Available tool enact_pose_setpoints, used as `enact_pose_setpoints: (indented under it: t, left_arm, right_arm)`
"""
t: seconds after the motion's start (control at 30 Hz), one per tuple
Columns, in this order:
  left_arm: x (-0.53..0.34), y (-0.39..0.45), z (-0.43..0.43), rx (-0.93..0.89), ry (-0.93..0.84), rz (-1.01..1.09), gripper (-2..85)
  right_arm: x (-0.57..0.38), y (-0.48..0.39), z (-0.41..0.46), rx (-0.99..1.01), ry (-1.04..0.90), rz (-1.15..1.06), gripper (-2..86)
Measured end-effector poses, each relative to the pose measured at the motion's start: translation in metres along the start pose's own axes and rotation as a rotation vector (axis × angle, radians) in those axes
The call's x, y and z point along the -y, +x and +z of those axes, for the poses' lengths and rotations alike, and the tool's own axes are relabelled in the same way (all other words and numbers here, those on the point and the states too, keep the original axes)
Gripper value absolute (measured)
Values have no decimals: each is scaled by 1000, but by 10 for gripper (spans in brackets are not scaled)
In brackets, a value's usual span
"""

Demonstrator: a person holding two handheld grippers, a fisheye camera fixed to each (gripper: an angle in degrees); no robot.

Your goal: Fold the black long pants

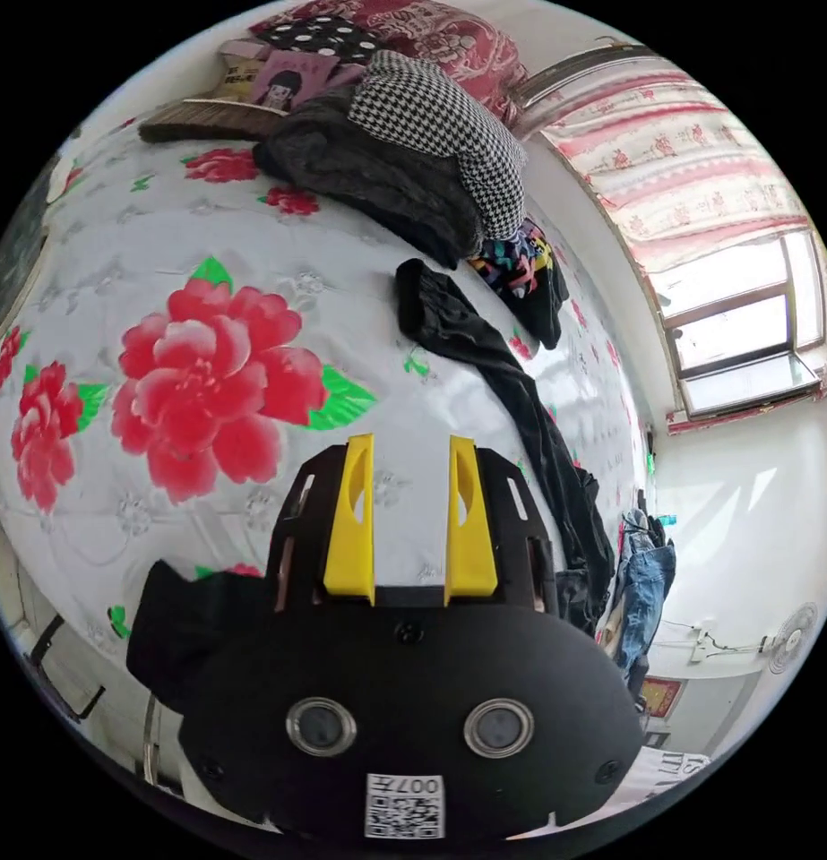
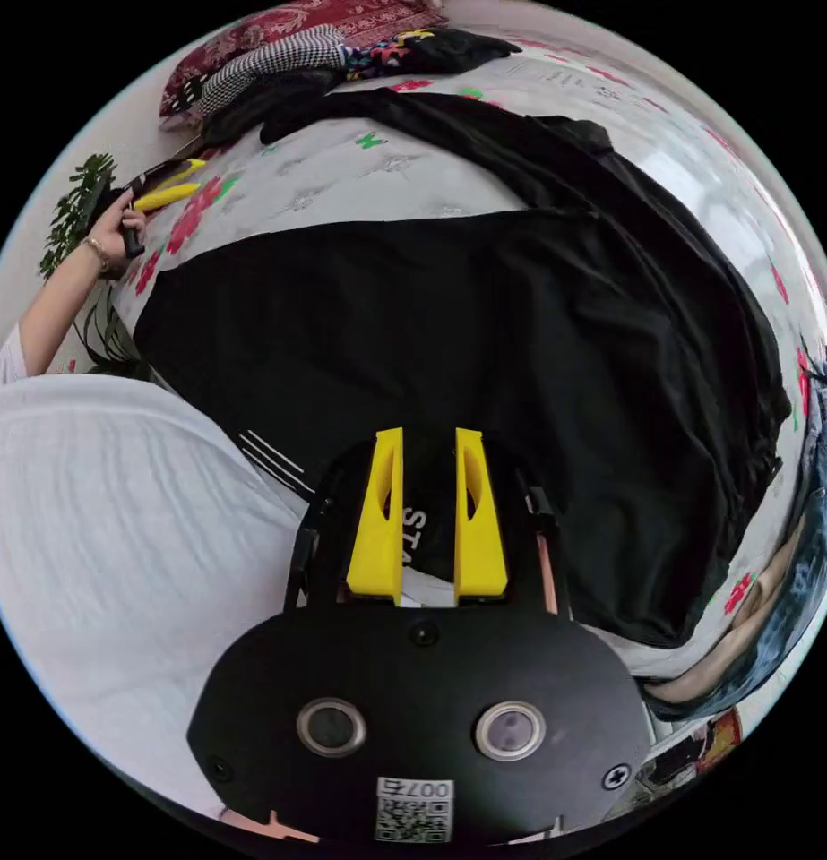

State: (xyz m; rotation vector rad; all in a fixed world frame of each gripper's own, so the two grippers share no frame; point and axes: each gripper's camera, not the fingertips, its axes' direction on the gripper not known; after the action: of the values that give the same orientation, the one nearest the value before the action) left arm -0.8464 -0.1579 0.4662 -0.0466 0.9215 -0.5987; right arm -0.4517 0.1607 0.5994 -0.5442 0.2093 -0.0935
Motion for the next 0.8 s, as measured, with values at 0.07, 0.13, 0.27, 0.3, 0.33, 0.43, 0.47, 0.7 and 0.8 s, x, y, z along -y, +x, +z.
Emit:
enact_pose_setpoints:
  t: [0.07, 0.13, 0.27, 0.3, 0.33, 0.43, 0.47, 0.7, 0.8]
  left_arm:
    - [30, 15, 21, 28, 19, 42, 128]
    - [57, 25, 42, 64, 45, 73, 136]
    - [108, 35, 110, 161, -33, 92, 143]
    - [115, 36, 131, 198, -76, 99, 137]
    - [116, 39, 134, 246, -47, 112, 118]
    - [121, 56, 156, 360, -69, 261, 55]
    - [123, 58, 159, 347, -96, 311, 27]
    - [137, 6, 97, 254, -127, 489, -5]
    - [132, -26, 87, 214, -202, 480, 8]
  right_arm:
    - [38, -35, 26, -60, -94, -50, 57]
    - [57, -55, 32, -119, -109, -84, 59]
    - [92, -65, 45, -102, -137, -45, 65]
    - [96, -64, 47, -92, -138, -30, 66]
    - [104, -64, 50, -79, -140, -6, 69]
    - [121, -67, 61, -78, -153, 32, 76]
    - [126, -69, 65, -77, -158, 37, 78]
    - [141, -69, 90, -54, -159, 31, 82]
    - [143, -68, 103, -45, -160, 19, 79]
